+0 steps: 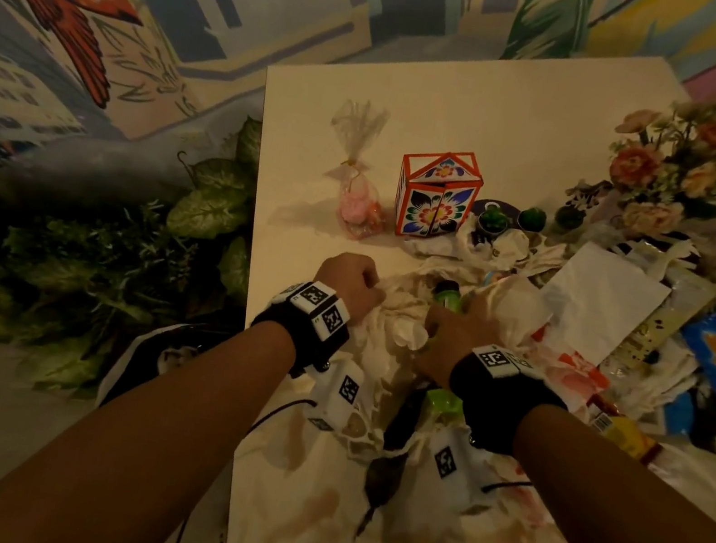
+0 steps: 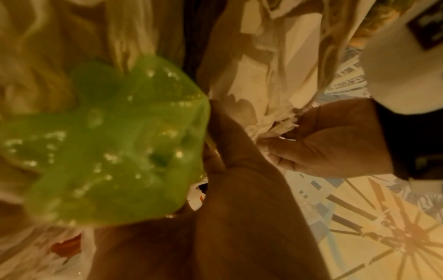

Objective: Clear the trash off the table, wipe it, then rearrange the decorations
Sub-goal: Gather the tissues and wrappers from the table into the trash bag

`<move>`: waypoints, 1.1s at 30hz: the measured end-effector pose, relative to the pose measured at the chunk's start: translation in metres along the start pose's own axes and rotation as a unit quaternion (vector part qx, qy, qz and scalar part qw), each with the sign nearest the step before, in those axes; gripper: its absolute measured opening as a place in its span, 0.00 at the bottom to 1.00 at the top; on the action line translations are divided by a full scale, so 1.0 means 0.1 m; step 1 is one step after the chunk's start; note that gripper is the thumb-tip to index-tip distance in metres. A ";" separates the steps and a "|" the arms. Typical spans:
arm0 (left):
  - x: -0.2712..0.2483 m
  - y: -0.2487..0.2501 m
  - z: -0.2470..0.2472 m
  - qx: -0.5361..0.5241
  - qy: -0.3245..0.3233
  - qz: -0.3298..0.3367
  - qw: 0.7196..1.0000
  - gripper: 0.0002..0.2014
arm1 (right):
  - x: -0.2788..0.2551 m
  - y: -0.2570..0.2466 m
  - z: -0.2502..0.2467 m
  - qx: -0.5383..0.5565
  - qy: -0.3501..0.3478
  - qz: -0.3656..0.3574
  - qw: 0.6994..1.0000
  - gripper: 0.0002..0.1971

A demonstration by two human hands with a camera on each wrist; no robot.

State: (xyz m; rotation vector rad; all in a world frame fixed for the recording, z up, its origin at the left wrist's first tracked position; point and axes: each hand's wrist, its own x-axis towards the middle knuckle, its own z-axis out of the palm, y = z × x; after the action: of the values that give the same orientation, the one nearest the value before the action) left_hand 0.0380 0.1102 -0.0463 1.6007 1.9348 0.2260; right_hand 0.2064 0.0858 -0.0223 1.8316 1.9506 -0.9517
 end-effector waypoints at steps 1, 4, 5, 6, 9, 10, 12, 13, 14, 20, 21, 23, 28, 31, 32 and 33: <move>0.00 0.01 -0.03 -0.011 0.010 0.001 1.000 0.07 | 0.00 -0.01 -0.01 0.010 0.005 0.004 1.000 0.21; -0.01 0.04 -0.14 -0.039 0.029 0.002 0.999 0.06 | 0.01 -0.03 -0.03 0.030 0.013 0.008 0.999 0.18; -0.02 0.06 -0.17 -0.049 0.034 0.002 0.998 0.06 | 0.00 -0.03 -0.04 0.034 0.015 0.009 0.999 0.17; -0.03 0.08 -0.20 -0.061 0.037 0.003 0.997 0.06 | 0.00 -0.03 -0.04 0.037 0.020 0.009 0.999 0.17; -0.06 0.16 -0.32 -0.088 0.048 0.019 0.995 0.07 | 0.00 -0.03 -0.07 0.047 0.045 0.010 0.998 0.15; -0.07 0.18 -0.37 -0.098 0.049 0.027 0.994 0.08 | 0.00 -0.02 -0.09 0.049 0.049 0.010 0.998 0.16; -0.09 0.24 -0.44 -0.127 0.048 0.038 0.990 0.08 | 0.00 0.00 -0.14 0.057 0.060 0.007 0.997 0.19; -0.10 0.27 -0.48 -0.137 0.049 0.043 0.988 0.08 | -0.01 0.01 -0.17 0.059 0.068 0.005 0.996 0.20; -0.12 0.30 -0.52 -0.146 0.052 0.048 0.987 0.08 | -0.02 0.02 -0.21 0.059 0.078 0.004 0.995 0.20; -0.18 0.46 -0.87 -0.253 0.119 0.109 0.954 0.08 | -0.05 0.08 -0.43 0.065 0.125 0.000 0.990 0.21; -0.18 0.47 -0.93 -0.271 0.127 0.117 0.947 0.08 | -0.06 0.10 -0.46 0.064 0.131 0.000 0.989 0.21; -0.21 0.50 -1.08 -0.290 0.132 0.141 0.937 0.07 | -0.08 0.13 -0.53 0.064 0.142 -0.001 0.988 0.21; -0.37 0.47 -1.51 -0.337 0.142 0.199 0.909 0.14 | -0.13 0.12 -0.70 0.067 0.159 -0.027 0.985 0.21; -0.50 0.29 -1.74 -0.332 0.160 0.206 0.906 0.14 | -0.20 0.03 -0.78 0.062 0.166 -0.050 0.983 0.23; -0.53 0.18 -1.80 -0.327 0.172 0.203 0.907 0.14 | -0.23 -0.01 -0.80 0.061 0.168 -0.061 0.982 0.22; -0.56 0.05 -1.85 -0.319 0.187 0.194 0.909 0.14 | -0.26 -0.07 -0.82 0.059 0.172 -0.075 0.980 0.22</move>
State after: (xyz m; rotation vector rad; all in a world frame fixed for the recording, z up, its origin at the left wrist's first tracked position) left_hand -0.0548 0.1048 0.1231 1.5206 1.5183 1.2716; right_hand 0.2208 0.1185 0.0561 2.0540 2.3086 -0.8554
